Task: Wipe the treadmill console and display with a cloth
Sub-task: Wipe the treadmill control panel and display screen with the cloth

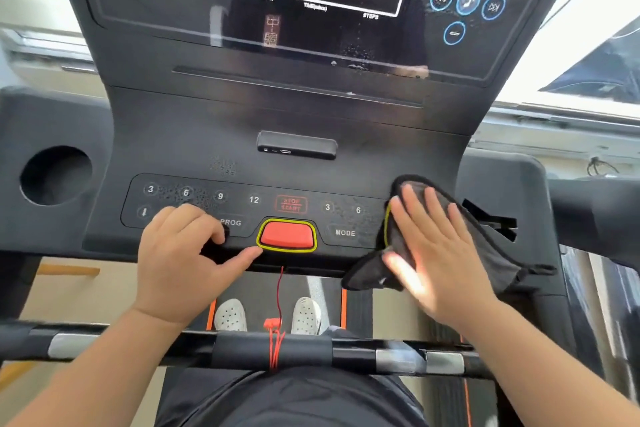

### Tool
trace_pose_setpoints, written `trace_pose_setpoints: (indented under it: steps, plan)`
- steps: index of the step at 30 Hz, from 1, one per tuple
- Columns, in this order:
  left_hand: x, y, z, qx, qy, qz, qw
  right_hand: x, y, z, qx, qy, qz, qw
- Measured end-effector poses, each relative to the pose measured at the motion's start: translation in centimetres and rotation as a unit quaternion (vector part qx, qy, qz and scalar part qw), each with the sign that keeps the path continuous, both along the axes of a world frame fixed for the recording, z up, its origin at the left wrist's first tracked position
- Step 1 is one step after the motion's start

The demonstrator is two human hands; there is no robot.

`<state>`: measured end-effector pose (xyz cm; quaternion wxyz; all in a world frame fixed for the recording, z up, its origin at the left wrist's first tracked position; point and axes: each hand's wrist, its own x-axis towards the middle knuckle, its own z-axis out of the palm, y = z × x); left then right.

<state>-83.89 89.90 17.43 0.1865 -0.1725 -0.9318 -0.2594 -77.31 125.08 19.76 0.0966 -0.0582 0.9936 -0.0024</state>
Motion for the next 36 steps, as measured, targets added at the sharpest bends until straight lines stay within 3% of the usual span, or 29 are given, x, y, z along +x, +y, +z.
trace_pose_setpoints:
  steps: [6, 11, 16, 21, 25, 32, 36]
  plan:
    - [0.1, 0.0, -0.1, 0.002, -0.002, 0.007, 1.000, -5.5, -2.2, 0.8, 0.012, 0.009, -0.137, 0.990]
    - [0.2, 0.1, 0.0, -0.004, 0.005, 0.009, 1.000, -5.6, -7.3, 0.7, -0.005, 0.017, 0.007, 1.000]
    - [0.2, 0.0, 0.0, -0.007, -0.002, 0.008, 1.000, 0.8, -2.9, 0.2, 0.004, 0.017, 0.087, 0.996]
    - [0.2, -0.1, -0.1, -0.001, -0.010, 0.007, 1.000, -0.8, 1.0, 0.0, -0.022, 0.006, -0.059, 0.998]
    - [0.2, -0.1, -0.1, -0.005, -0.011, 0.003, 1.000, -6.1, -2.4, 0.6, 0.001, 0.020, -0.155, 0.988]
    - [0.1, 0.0, 0.0, -0.008, -0.010, 0.002, 1.000, -1.8, -5.3, 0.2, -0.012, 0.017, 0.074, 0.997]
    - [0.1, -0.1, -0.2, -0.001, -0.007, 0.003, 1.000, 1.3, -1.0, 0.1, 0.020, 0.001, 0.070, 0.997]
